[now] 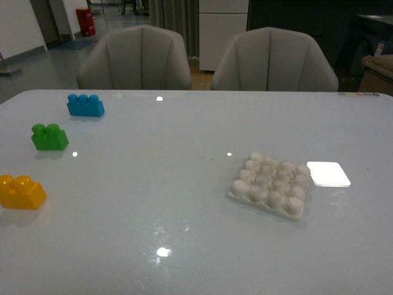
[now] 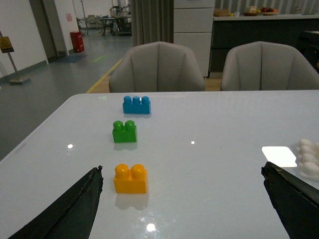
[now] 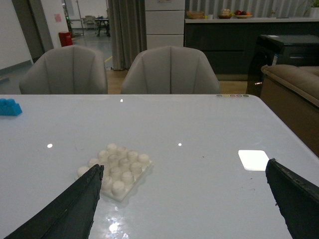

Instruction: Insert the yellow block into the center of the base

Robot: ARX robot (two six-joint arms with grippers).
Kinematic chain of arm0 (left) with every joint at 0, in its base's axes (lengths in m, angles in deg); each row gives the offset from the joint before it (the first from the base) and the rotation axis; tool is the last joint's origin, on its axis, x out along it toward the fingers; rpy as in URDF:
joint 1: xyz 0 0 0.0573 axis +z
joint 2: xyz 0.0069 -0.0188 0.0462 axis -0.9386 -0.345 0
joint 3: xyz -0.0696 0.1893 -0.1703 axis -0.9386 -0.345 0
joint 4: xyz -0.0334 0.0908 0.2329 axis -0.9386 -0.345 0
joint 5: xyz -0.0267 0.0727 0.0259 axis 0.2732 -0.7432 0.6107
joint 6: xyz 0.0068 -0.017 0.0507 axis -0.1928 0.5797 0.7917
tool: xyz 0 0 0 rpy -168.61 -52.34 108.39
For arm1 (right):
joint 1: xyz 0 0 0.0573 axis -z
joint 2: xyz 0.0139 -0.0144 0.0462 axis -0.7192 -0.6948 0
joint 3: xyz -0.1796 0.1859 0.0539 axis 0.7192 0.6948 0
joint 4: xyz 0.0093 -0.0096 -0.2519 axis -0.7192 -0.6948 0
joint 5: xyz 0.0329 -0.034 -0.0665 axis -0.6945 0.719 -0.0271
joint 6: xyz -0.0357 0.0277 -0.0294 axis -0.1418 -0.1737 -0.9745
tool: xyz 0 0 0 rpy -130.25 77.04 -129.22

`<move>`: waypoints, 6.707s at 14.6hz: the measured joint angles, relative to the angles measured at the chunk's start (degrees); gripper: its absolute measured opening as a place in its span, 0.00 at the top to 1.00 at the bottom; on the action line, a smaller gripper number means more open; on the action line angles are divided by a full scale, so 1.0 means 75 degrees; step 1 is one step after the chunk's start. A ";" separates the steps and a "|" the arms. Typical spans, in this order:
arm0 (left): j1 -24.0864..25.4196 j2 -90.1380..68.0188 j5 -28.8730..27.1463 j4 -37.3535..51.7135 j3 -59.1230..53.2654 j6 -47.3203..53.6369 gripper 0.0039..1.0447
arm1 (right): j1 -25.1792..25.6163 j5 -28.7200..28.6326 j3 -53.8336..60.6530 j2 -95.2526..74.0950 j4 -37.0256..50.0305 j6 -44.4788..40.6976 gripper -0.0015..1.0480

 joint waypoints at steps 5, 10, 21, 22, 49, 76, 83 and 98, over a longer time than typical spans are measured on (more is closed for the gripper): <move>0.0000 0.0000 0.0000 0.0000 0.0000 0.0000 0.06 | 0.0000 -0.0003 0.0003 0.0000 0.0000 0.0000 0.06; 0.0000 0.0000 0.0000 0.0000 0.0000 0.0000 0.06 | 0.0000 -0.0003 0.0000 0.0000 0.0003 0.0000 0.06; 0.0000 0.0000 0.0003 0.0003 0.0000 0.0000 0.06 | 0.0548 0.0449 -0.2594 -0.5794 0.3366 -0.0248 0.06; 0.0000 0.0000 -0.0003 0.0000 0.0000 0.0000 0.06 | 0.0425 0.0391 -0.3389 -0.6994 0.3439 -0.0233 0.06; 0.0000 0.0000 0.0000 -0.0003 0.0000 0.0000 0.06 | -0.1772 -0.0181 -0.9970 -1.7305 0.0000 0.2815 0.06; 0.0000 0.0000 0.0000 -0.0003 0.0000 0.0000 0.06 | -0.0487 -0.1419 -0.6816 -1.2170 0.1958 0.3672 0.06; 0.0000 0.0000 0.0000 -0.0003 0.0000 0.0000 0.06 | -0.0816 -0.0691 -0.4331 -0.8929 0.2063 0.4371 0.06; 0.0000 0.0000 0.0000 -0.0003 0.0000 0.0000 0.06 | 0.0041 0.0020 0.0006 -0.2993 0.3086 0.0012 0.98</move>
